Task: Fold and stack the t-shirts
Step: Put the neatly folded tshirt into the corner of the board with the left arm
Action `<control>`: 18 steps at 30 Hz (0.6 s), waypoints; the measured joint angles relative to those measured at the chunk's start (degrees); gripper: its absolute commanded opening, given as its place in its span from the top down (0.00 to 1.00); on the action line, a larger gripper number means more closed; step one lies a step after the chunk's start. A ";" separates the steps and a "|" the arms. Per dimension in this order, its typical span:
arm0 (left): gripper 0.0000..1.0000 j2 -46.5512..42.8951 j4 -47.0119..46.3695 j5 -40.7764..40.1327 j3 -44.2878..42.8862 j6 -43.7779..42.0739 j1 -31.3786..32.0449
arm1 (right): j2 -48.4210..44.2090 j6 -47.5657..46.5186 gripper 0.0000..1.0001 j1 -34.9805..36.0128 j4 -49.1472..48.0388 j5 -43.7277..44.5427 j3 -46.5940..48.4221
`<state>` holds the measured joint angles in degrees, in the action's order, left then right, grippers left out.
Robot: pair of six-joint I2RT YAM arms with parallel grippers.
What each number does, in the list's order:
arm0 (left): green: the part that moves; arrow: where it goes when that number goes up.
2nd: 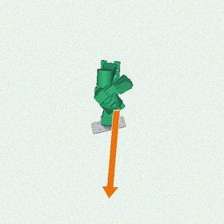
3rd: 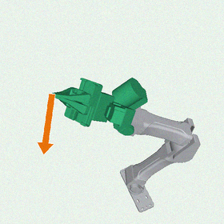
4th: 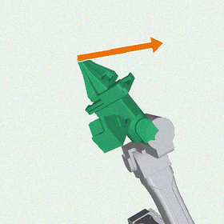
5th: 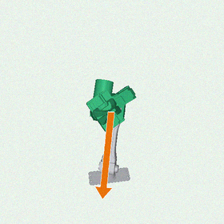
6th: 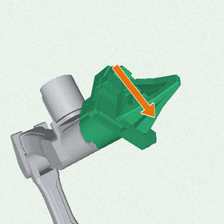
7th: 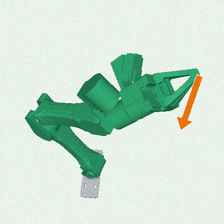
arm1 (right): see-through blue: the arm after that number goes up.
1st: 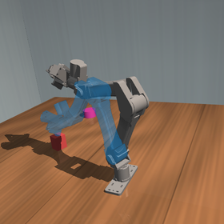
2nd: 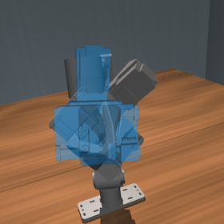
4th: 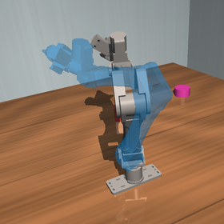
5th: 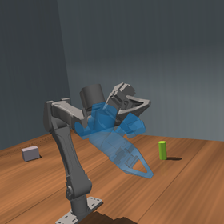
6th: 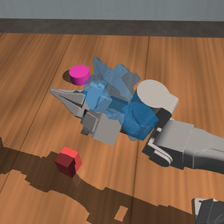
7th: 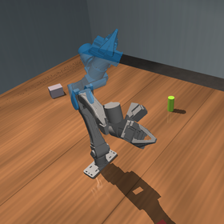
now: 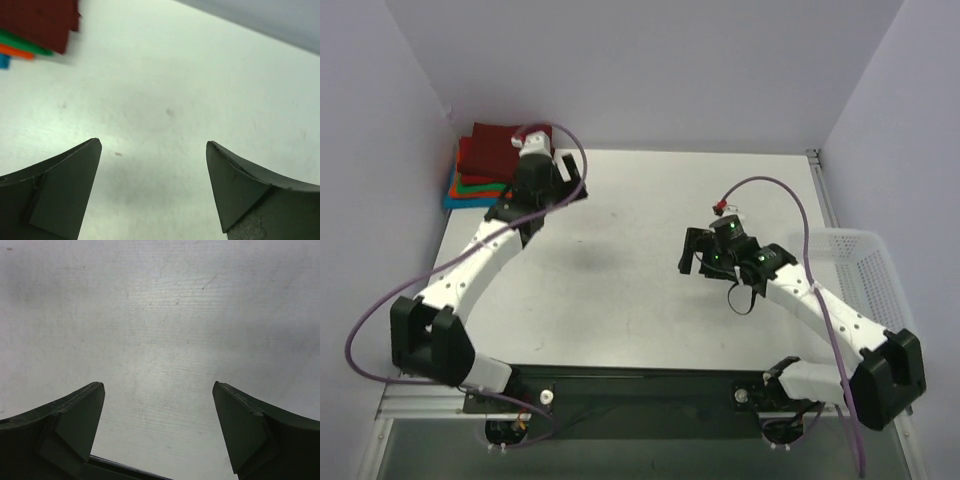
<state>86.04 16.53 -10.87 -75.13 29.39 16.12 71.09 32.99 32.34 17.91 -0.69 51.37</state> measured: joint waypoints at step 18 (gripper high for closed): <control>0.03 -20.87 3.63 -11.89 26.29 2.99 36.68 | -32.52 0.24 0.00 0.02 7.23 7.43 -12.04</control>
<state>65.17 20.16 -22.76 -48.84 32.38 52.80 38.57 33.23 32.36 25.15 6.74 39.33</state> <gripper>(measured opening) 0.974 0.999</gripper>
